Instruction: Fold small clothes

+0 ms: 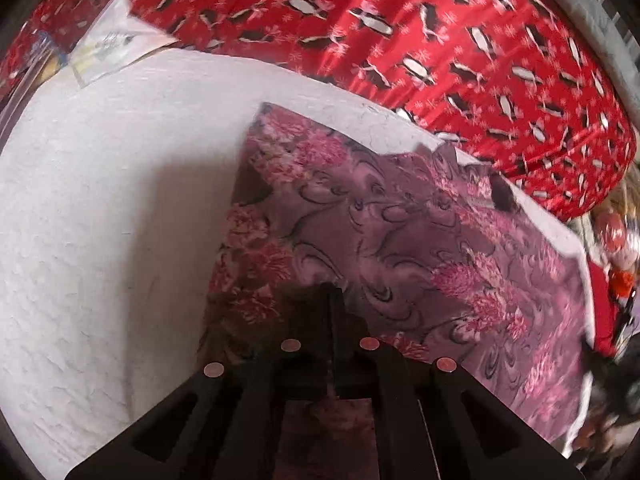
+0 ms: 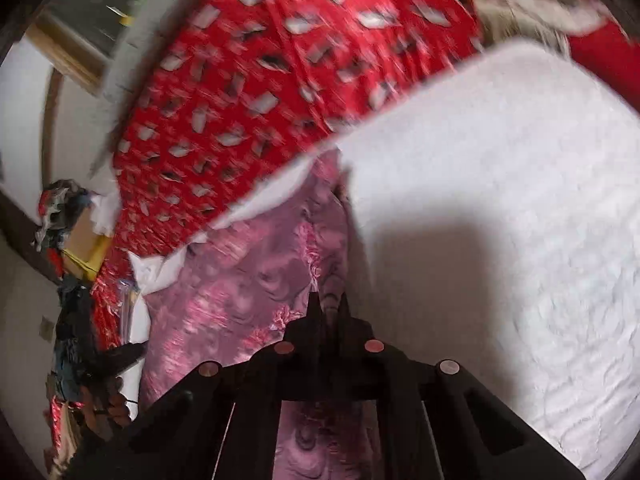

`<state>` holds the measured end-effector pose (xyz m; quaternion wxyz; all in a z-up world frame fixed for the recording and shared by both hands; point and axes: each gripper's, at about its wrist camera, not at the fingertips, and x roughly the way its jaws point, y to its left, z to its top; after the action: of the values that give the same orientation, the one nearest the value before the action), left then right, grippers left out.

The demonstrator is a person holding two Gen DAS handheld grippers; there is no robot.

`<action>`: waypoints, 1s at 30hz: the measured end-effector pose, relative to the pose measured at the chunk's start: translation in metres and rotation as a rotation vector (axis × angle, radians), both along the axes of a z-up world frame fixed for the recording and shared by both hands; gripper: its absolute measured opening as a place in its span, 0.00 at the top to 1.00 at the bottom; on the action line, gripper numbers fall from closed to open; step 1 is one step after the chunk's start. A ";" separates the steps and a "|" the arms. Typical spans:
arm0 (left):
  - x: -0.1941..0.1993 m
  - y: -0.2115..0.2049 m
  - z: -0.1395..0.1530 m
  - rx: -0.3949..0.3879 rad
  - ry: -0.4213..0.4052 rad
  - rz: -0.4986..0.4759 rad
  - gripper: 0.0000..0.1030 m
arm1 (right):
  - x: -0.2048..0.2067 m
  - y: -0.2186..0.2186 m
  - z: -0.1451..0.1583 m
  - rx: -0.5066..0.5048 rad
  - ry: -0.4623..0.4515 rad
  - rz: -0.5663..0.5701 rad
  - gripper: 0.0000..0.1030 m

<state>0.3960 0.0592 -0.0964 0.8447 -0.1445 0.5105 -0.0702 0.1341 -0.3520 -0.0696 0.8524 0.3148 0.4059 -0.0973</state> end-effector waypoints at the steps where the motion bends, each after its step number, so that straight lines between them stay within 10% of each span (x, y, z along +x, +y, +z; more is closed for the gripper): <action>1: -0.001 0.003 0.004 -0.017 0.015 0.019 0.97 | 0.002 -0.001 -0.006 -0.007 0.045 0.005 0.94; 9: -0.032 -0.008 0.051 -0.161 -0.076 -0.022 0.81 | 0.000 0.031 0.048 -0.088 -0.145 0.014 0.85; 17: -0.026 -0.054 -0.002 -0.022 -0.045 0.027 0.68 | 0.036 0.022 -0.008 -0.057 0.020 -0.035 0.92; 30: -0.021 -0.052 0.001 -0.016 -0.029 0.025 0.68 | 0.082 0.099 0.030 -0.124 -0.107 0.156 0.85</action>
<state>0.3751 0.0069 -0.0957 0.8517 -0.1563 0.4958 -0.0658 0.2163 -0.2535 -0.0392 0.8957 0.2335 0.3765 -0.0385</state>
